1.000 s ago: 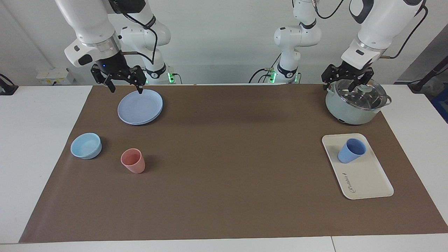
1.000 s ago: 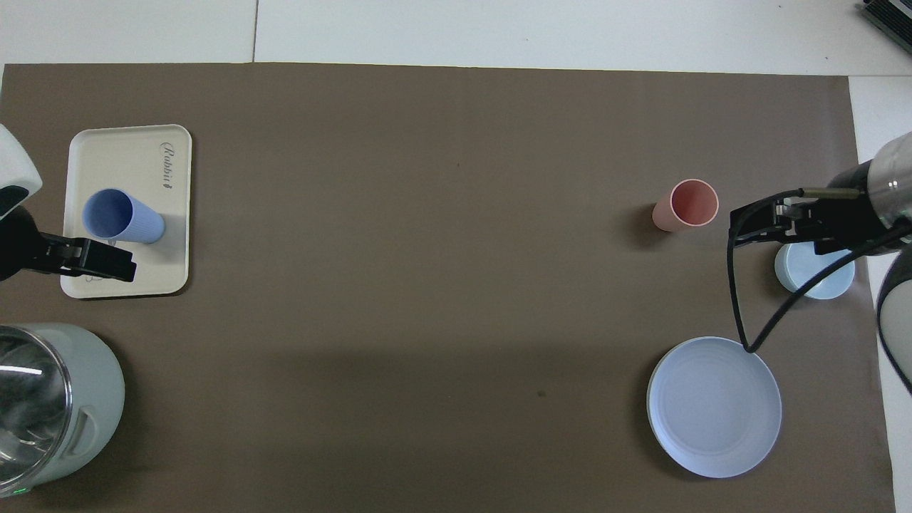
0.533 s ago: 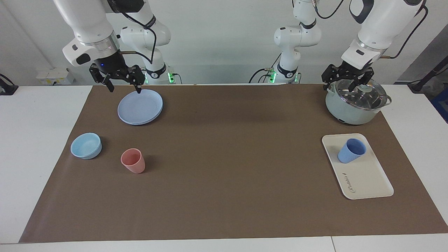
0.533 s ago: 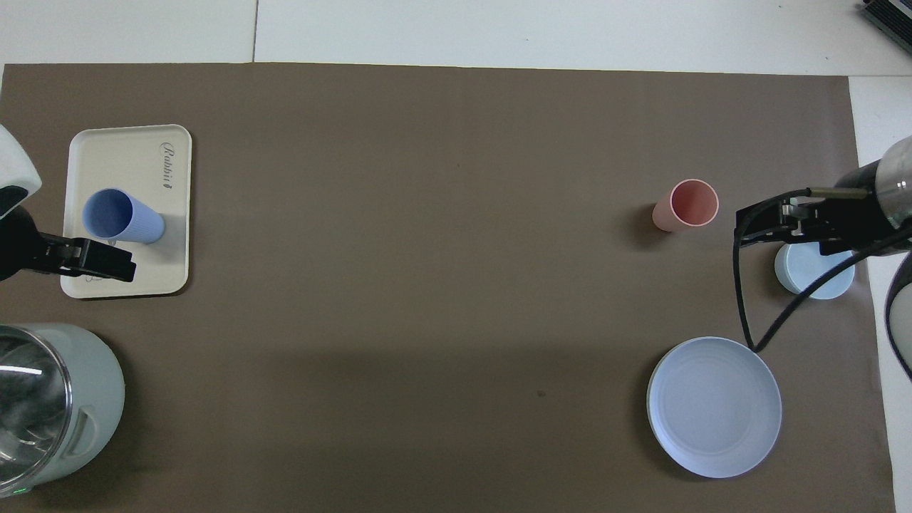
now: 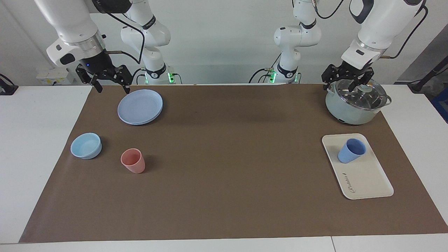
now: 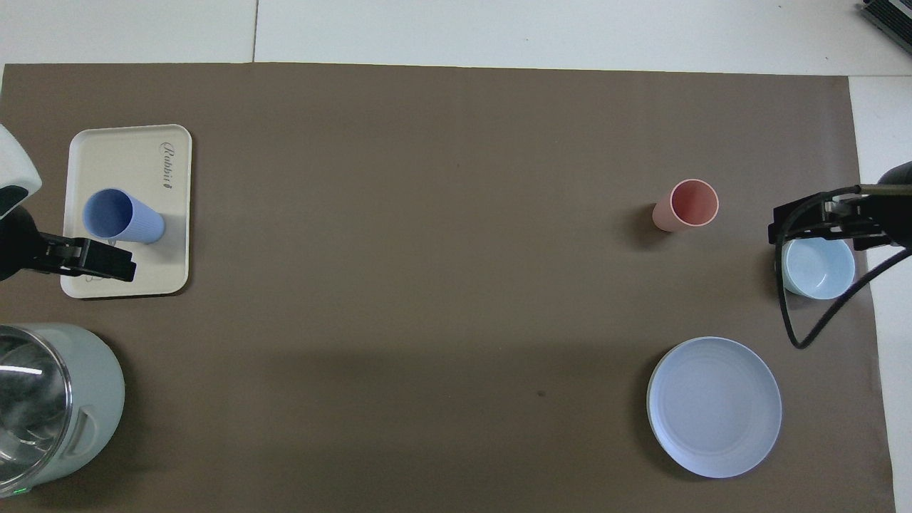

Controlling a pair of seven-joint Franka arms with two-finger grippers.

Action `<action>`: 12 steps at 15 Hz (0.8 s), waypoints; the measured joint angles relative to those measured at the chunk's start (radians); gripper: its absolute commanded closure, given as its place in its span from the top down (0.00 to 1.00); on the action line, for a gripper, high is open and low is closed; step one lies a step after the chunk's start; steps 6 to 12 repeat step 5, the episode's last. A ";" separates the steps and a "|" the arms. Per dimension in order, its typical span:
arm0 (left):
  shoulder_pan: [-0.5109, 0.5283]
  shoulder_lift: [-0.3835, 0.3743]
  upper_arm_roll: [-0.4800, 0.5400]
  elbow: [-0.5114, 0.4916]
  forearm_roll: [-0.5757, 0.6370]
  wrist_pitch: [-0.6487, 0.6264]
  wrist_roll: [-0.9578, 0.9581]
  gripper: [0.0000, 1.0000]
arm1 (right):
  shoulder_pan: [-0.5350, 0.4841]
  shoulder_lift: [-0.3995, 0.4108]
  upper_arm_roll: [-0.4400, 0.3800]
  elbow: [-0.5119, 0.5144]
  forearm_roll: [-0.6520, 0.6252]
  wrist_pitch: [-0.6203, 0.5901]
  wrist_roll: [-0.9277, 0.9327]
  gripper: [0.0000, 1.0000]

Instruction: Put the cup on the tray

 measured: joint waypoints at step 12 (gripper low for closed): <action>0.000 0.000 0.000 0.000 0.000 0.000 0.000 1.00 | 0.066 0.001 -0.075 0.000 0.000 -0.013 0.000 1.00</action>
